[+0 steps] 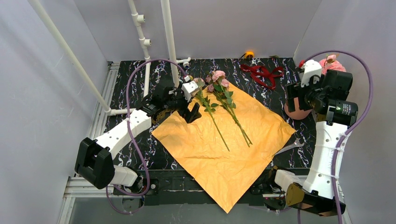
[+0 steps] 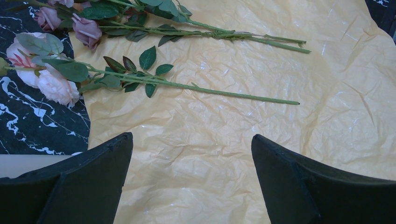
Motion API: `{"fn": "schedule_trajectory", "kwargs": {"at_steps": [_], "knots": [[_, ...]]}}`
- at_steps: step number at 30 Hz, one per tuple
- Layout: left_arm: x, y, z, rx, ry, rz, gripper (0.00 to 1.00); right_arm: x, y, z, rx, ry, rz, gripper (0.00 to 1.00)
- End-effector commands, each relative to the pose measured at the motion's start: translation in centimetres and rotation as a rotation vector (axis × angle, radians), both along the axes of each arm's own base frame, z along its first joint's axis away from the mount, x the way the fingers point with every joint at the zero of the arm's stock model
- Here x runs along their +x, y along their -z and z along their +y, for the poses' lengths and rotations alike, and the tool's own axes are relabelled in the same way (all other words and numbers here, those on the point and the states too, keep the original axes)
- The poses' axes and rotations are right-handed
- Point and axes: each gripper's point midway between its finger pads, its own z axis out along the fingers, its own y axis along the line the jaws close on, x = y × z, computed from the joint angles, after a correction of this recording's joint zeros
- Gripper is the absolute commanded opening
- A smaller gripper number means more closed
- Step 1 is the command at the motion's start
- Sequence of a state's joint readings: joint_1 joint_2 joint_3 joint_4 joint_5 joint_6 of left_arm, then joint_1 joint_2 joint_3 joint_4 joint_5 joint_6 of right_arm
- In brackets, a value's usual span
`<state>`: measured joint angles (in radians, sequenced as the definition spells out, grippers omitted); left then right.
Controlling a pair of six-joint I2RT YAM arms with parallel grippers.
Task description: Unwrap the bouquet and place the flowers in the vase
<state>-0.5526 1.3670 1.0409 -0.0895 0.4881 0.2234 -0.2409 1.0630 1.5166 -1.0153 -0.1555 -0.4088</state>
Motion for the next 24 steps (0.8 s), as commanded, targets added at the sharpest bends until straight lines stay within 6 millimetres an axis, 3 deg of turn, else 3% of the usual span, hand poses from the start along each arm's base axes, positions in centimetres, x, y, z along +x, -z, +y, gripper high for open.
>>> {"fn": "schedule_trajectory", "kwargs": {"at_steps": [1, 5, 9, 12, 14, 24], "knots": [[-0.9, -0.9, 0.3, -0.036, -0.006, 0.01, 0.98, -3.8, 2.9, 3.3, 0.015, -0.242, 0.156, 0.89], [-1.3, -0.8, 0.8, -0.031, -0.026, 0.017, 0.98, -3.7, 5.3, 2.9, -0.006, -0.272, 0.213, 0.88], [-1.5, -0.7, 1.2, -0.022, -0.044, 0.016, 0.98, -2.6, 5.9, 3.2, -0.029, -0.327, 0.207, 0.9], [-1.7, -0.5, 1.6, -0.013, -0.05, 0.02, 0.98, -1.4, 6.3, 4.5, -0.044, -0.381, 0.222, 0.89], [-1.8, -0.4, 1.8, -0.003, -0.052, 0.019, 0.98, -0.4, 7.2, 6.2, -0.064, -0.421, 0.246, 0.88], [-1.1, -0.9, 4.5, 0.089, -0.152, -0.047, 0.98, 5.1, 10.2, 19.6, -0.103, -0.65, 0.223, 0.81]]}}
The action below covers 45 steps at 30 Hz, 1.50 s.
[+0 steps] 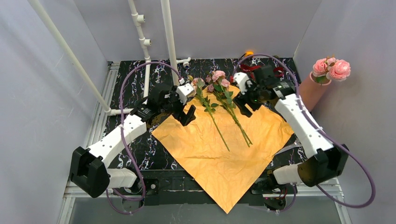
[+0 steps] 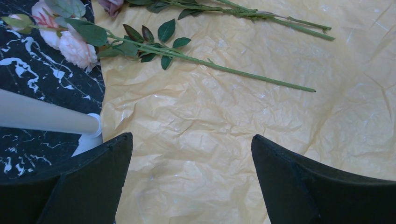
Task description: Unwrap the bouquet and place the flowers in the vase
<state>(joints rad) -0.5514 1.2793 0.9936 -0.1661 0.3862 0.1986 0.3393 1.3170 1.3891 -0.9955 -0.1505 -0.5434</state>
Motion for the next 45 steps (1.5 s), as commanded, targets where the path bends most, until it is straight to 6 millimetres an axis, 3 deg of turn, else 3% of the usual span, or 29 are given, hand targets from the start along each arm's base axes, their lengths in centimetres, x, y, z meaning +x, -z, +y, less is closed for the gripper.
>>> {"fn": "schedule_trajectory", "kwargs": {"at_steps": [1, 4, 11, 14, 18, 21, 28, 37, 40, 41, 42, 43, 45], "knots": [[-0.1, -1.4, 2.3, 0.049, -0.059, -0.079, 0.98, 4.0, -0.8, 5.1, 0.067, 0.021, -0.097, 0.81], [0.1, -1.4, 3.5, 0.081, -0.093, -0.11, 0.98, 6.2, 0.2, 7.7, 0.102, 0.061, -0.056, 0.79], [-0.3, -1.3, 5.0, 0.101, -0.147, -0.124, 0.98, 10.6, 4.7, 11.8, 0.054, 0.127, 0.1, 0.68], [-0.4, -1.3, 5.3, 0.104, -0.156, -0.127, 0.98, 11.6, 6.6, 13.9, 0.047, 0.156, 0.173, 0.64], [-0.4, -1.1, 5.9, 0.117, -0.163, -0.137, 0.98, 12.9, 9.9, 16.4, -0.025, 0.195, 0.231, 0.47], [-0.5, -1.1, 6.0, 0.115, -0.164, -0.14, 0.98, 13.1, 11.3, 18.1, -0.03, 0.181, 0.244, 0.44], [-0.8, -1.1, 6.2, 0.108, -0.167, -0.136, 0.98, 13.1, 15.0, 19.5, -0.064, 0.171, 0.284, 0.45], [-1.0, -1.0, 6.3, 0.105, -0.166, -0.136, 0.98, 14.3, 17.6, 19.9, -0.09, 0.194, 0.276, 0.38], [-0.9, -1.2, 6.2, 0.103, -0.163, -0.142, 0.98, 14.3, 17.5, 20.2, -0.076, 0.205, 0.282, 0.26], [-0.8, -1.2, 6.1, 0.103, -0.159, -0.144, 0.98, 14.3, 16.5, 20.4, -0.056, 0.215, 0.274, 0.15], [-0.9, -1.3, 6.0, 0.1, -0.152, -0.146, 0.98, 14.4, 14.9, 20.5, -0.03, 0.225, 0.252, 0.07], [-0.9, -1.4, 5.9, 0.095, -0.146, -0.146, 0.98, 14.7, 11.9, 20.6, 0.016, 0.237, 0.209, 0.01], [-1.0, -1.5, 5.7, 0.087, -0.137, -0.145, 0.98, 14.7, 7.7, 20.8, 0.089, 0.24, 0.144, 0.01]]}}
